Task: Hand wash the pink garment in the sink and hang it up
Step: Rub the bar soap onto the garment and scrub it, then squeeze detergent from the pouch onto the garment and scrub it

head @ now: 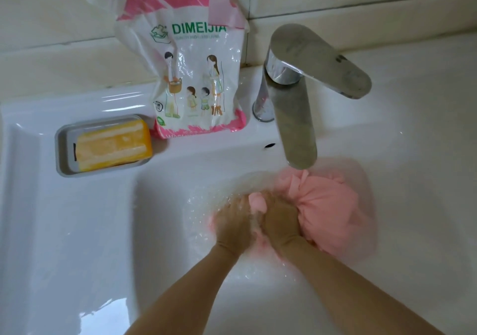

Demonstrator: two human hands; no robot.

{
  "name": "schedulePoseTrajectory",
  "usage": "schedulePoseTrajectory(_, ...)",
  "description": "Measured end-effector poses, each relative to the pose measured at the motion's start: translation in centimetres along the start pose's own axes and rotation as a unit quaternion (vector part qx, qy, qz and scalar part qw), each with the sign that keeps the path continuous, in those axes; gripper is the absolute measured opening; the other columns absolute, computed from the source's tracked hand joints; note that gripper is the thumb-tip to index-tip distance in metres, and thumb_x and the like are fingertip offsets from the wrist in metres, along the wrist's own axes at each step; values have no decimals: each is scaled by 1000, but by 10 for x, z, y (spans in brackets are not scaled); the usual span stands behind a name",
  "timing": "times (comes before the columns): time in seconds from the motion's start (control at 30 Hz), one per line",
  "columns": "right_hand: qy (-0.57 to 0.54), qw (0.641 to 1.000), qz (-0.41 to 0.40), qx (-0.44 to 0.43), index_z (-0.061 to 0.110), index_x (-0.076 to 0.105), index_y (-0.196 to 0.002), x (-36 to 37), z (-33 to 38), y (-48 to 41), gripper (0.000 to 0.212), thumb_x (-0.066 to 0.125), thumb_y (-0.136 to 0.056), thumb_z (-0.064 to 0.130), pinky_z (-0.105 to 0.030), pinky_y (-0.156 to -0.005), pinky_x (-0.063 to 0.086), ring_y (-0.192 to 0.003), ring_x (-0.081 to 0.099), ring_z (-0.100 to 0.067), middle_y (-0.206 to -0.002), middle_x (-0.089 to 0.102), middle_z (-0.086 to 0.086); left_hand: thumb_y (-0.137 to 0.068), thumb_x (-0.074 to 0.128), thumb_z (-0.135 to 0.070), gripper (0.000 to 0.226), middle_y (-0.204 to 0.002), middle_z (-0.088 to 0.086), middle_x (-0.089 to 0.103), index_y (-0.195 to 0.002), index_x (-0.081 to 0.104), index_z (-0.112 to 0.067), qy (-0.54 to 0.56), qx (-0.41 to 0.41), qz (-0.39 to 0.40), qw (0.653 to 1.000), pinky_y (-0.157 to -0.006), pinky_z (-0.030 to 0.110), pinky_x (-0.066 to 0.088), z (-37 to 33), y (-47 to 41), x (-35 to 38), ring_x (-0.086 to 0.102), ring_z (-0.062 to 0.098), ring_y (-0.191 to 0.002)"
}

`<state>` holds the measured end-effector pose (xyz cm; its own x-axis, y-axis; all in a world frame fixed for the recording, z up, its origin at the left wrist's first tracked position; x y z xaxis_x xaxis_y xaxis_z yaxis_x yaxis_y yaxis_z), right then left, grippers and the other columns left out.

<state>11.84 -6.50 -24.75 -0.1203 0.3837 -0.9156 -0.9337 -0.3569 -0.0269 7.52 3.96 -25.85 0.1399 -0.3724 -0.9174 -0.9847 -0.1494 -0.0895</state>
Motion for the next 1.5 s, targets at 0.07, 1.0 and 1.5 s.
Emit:
schedulePoseTrajectory(0.07, -63, 994, 66, 58, 12, 68, -91, -3, 3, -3, 48, 28, -85, 38, -31, -61, 57, -62, 66, -22, -71, 68, -4, -81, 48, -16, 20, -78, 6, 61, -99, 53, -10, 28, -23, -2, 999, -49, 28, 48, -5, 1, -6, 58, 23, -59)
schedulePoseTrajectory(1.0, -584, 736, 327, 104, 4, 66, -117, -279, 21, 15, 40, 62, -79, 15, -30, -87, 53, -112, 63, -29, -119, 66, -16, -93, 43, 11, 24, -98, 15, 72, -103, 64, 6, 535, -201, 233, 786, -72, 26, 56, -47, 15, -277, 71, 26, -89)
schedulePoseTrajectory(1.5, -340, 912, 151, 172, 16, 36, -144, -142, 122, -13, 61, 58, -88, 8, -36, -106, 38, -129, 43, -21, -142, 44, -7, -94, 52, -7, 28, -122, 17, 60, -121, 56, 1, 317, -334, 190, 867, -90, 37, 46, 6, 31, -197, 57, 34, -112)
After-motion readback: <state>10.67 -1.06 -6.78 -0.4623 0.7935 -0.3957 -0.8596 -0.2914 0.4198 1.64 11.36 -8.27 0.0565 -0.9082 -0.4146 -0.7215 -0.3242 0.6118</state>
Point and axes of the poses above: each hand's wrist, its own y-axis away from the middle knuckle, its own x-axis out of the palm, z = x × y, the point moved 2 cm from there along -y, towards the middle knuckle
